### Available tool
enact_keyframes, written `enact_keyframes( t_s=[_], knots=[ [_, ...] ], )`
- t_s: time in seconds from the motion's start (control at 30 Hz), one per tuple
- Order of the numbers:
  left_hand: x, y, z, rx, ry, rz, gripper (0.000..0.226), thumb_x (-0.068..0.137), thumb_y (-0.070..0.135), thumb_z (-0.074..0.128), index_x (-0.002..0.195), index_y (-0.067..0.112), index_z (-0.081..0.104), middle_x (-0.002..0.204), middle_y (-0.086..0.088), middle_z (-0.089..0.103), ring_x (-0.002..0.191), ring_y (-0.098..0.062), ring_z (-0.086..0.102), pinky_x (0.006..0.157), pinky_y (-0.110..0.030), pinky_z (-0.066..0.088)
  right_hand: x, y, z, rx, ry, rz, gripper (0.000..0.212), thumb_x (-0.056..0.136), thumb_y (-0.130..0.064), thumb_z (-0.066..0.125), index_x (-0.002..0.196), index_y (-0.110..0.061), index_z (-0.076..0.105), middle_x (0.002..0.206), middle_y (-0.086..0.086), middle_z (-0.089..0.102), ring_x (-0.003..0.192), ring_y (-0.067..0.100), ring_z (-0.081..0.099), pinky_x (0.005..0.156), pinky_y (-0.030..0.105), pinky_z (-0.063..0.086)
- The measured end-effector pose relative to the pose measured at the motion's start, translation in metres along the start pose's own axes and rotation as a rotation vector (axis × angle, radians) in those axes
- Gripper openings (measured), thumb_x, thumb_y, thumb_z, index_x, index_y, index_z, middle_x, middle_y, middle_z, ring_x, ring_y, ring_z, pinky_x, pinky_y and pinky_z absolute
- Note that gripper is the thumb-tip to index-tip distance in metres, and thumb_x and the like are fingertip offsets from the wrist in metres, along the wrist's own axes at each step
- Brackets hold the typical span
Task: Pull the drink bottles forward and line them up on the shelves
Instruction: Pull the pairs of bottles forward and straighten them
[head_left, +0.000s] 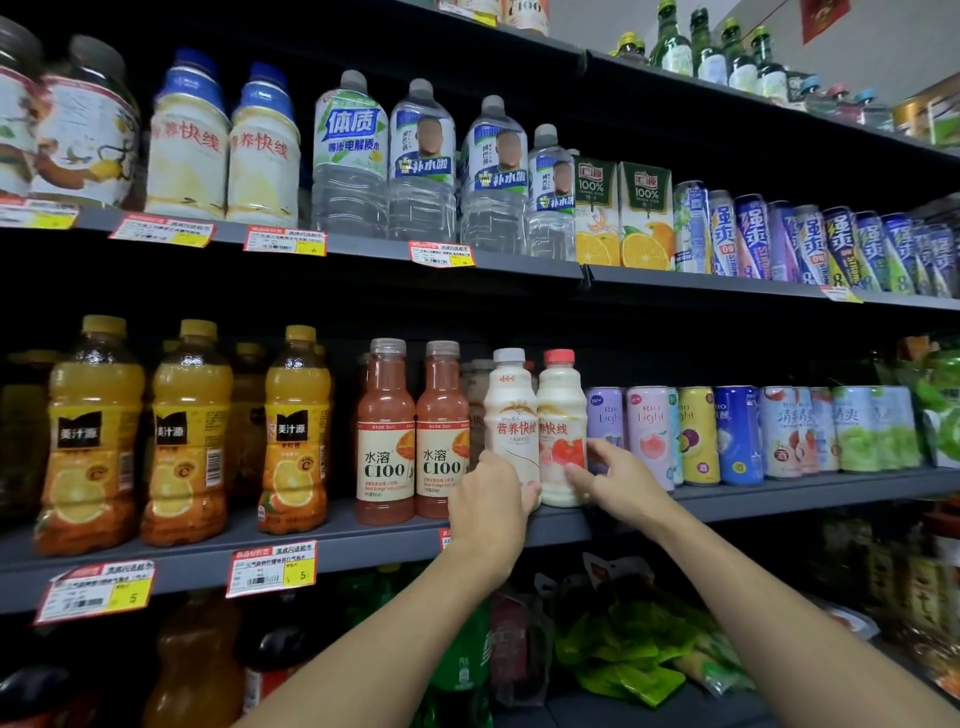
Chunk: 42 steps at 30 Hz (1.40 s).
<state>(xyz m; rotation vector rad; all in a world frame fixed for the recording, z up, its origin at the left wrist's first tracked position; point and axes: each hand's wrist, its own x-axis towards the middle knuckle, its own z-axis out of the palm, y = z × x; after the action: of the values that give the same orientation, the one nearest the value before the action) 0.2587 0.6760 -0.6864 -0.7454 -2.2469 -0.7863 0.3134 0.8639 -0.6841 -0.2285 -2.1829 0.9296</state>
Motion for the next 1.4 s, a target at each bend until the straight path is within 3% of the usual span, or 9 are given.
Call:
enact_keyframes(
  t_s=[0.1,0.23,0.37,0.57,0.7,0.93,1.07,1.4],
  knots=[
    [0.002,-0.005,-0.001,0.013,-0.060,0.014,0.063,0.081,0.057,0.072,0.113,0.007,0.049,0.108,-0.009,0.065,0.098,-0.030,0.065,0.069,-0.034,0.041,-0.008,0.003,-0.001,-0.061,-0.039,-0.022,0.069,0.066,-0.055,0.088,0.125,-0.037,0.058,0.109,-0.027,0.066,0.098,-0.014,0.061,0.071,0.004,0.045],
    [0.004,-0.005,-0.001,0.003,-0.082,0.001,0.062,0.079,0.048,0.078,0.114,0.007,0.047,0.110,-0.010,0.065,0.099,-0.029,0.065,0.068,-0.032,0.040,-0.004,0.008,-0.002,-0.117,-0.072,-0.021,0.079,0.062,-0.048,0.094,0.129,-0.024,0.061,0.108,-0.022,0.069,0.091,-0.016,0.062,0.069,0.002,0.045],
    [0.005,-0.002,0.000,-0.003,-0.070,0.015,0.059,0.078,0.045,0.080,0.113,0.006,0.052,0.108,-0.011,0.066,0.097,-0.029,0.066,0.066,-0.031,0.040,-0.001,0.012,-0.002,-0.151,-0.069,-0.018,0.078,0.069,-0.047,0.090,0.133,-0.027,0.050,0.106,-0.021,0.063,0.094,-0.009,0.059,0.075,0.009,0.044],
    [0.004,-0.004,0.001,-0.016,-0.043,0.052,0.051,0.082,0.045,0.076,0.109,0.007,0.055,0.104,-0.011,0.067,0.093,-0.029,0.065,0.066,-0.030,0.038,0.006,0.018,-0.005,-0.110,-0.166,-0.028,0.068,0.079,-0.034,0.086,0.137,-0.022,0.051,0.119,-0.017,0.064,0.103,-0.007,0.061,0.091,0.016,0.049],
    [0.004,-0.005,-0.001,-0.016,-0.046,0.086,0.044,0.084,0.044,0.074,0.104,0.008,0.056,0.102,-0.011,0.066,0.092,-0.030,0.065,0.067,-0.030,0.039,0.009,0.022,-0.005,-0.095,-0.214,-0.029,0.059,0.081,-0.032,0.084,0.131,-0.028,0.052,0.124,-0.018,0.064,0.114,0.000,0.063,0.107,0.035,0.049],
    [0.006,-0.005,0.000,-0.021,-0.044,0.070,0.044,0.082,0.044,0.076,0.100,0.010,0.057,0.099,-0.009,0.066,0.090,-0.029,0.065,0.065,-0.030,0.040,0.010,0.021,-0.005,-0.151,-0.236,-0.014,0.050,0.074,-0.051,0.077,0.115,-0.046,0.049,0.120,-0.021,0.065,0.112,-0.001,0.063,0.106,0.036,0.049],
    [0.008,-0.005,0.002,-0.015,-0.053,0.065,0.045,0.082,0.045,0.076,0.101,0.009,0.057,0.100,-0.009,0.065,0.090,-0.029,0.065,0.065,-0.030,0.041,0.005,0.020,-0.004,-0.143,-0.207,-0.012,0.067,0.066,-0.061,0.073,0.125,-0.042,0.049,0.125,-0.018,0.065,0.114,0.002,0.063,0.106,0.035,0.049],
    [0.012,-0.004,0.001,-0.050,-0.100,0.026,0.050,0.080,0.044,0.078,0.105,0.009,0.053,0.102,-0.008,0.065,0.092,-0.028,0.065,0.065,-0.031,0.040,0.010,0.016,-0.008,-0.091,-0.284,0.060,0.056,0.087,-0.032,0.076,0.136,-0.029,0.051,0.131,-0.012,0.064,0.119,0.007,0.061,0.111,0.040,0.046]
  ],
)
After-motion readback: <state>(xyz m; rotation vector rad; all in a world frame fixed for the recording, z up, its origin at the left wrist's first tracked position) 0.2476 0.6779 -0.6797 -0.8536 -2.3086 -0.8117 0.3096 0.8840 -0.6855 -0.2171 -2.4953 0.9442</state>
